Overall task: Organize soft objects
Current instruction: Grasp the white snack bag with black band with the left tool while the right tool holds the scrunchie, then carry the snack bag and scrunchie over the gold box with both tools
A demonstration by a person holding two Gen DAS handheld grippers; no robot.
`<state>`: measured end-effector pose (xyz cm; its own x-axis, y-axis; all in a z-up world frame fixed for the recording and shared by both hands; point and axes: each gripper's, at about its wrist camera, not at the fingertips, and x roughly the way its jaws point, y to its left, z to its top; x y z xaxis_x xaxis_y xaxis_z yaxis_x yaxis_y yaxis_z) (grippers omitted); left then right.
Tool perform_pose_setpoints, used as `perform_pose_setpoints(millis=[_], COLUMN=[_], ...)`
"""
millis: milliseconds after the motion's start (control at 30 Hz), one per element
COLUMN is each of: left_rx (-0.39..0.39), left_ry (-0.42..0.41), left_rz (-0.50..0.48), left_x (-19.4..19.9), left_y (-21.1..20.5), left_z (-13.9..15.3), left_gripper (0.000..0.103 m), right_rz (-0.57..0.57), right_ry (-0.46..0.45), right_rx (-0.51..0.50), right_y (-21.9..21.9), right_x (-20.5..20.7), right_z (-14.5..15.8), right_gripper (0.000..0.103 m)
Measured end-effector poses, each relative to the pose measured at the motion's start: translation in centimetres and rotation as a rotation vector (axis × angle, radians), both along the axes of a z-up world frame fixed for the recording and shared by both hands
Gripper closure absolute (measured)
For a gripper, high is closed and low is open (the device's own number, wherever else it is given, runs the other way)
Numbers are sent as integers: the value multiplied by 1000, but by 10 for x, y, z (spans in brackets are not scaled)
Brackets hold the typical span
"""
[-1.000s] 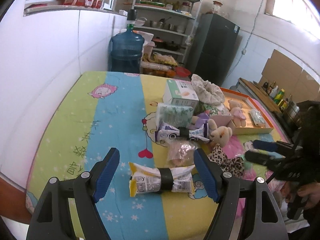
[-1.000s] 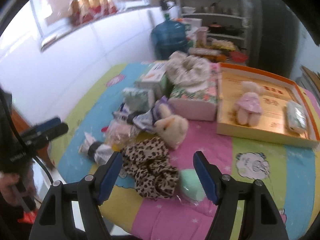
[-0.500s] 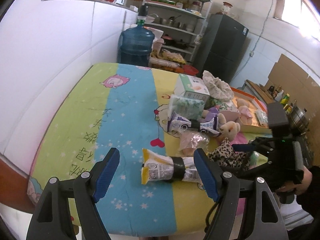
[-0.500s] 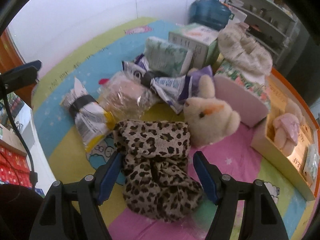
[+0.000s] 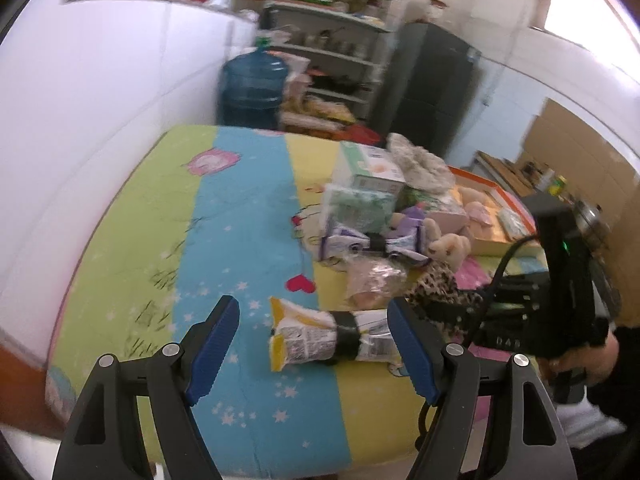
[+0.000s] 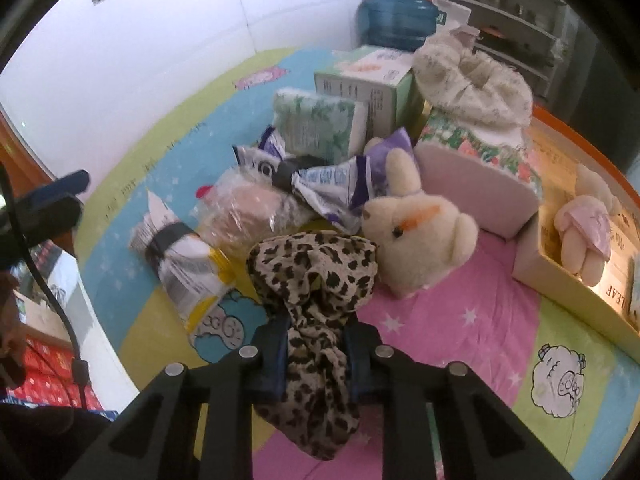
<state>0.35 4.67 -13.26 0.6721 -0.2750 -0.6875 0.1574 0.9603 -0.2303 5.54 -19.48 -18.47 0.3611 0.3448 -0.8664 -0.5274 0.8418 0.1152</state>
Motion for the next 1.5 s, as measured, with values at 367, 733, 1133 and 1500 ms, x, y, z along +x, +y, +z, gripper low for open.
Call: perform_pose_setpoints(millis=[367, 733, 1133, 1500], left_rx=[137, 380, 331, 220], left_ry=[-25, -48, -27, 124], left_rz=[-612, -1002, -1106, -1055], left_x=[32, 38, 48, 60], left_y=[-24, -51, -40, -32], left_z=[-21, -55, -60, -64], left_gripper=[32, 49, 49, 57], right_rz=[-73, -188, -230, -248], right_ry=[-71, -71, -43, -16], right_rx=[106, 128, 131, 135], right_y=[-24, -48, -48, -44], right_x=[-10, -30, -28, -29], right_z=[58, 77, 66, 59], right_gripper=[81, 80, 80, 80])
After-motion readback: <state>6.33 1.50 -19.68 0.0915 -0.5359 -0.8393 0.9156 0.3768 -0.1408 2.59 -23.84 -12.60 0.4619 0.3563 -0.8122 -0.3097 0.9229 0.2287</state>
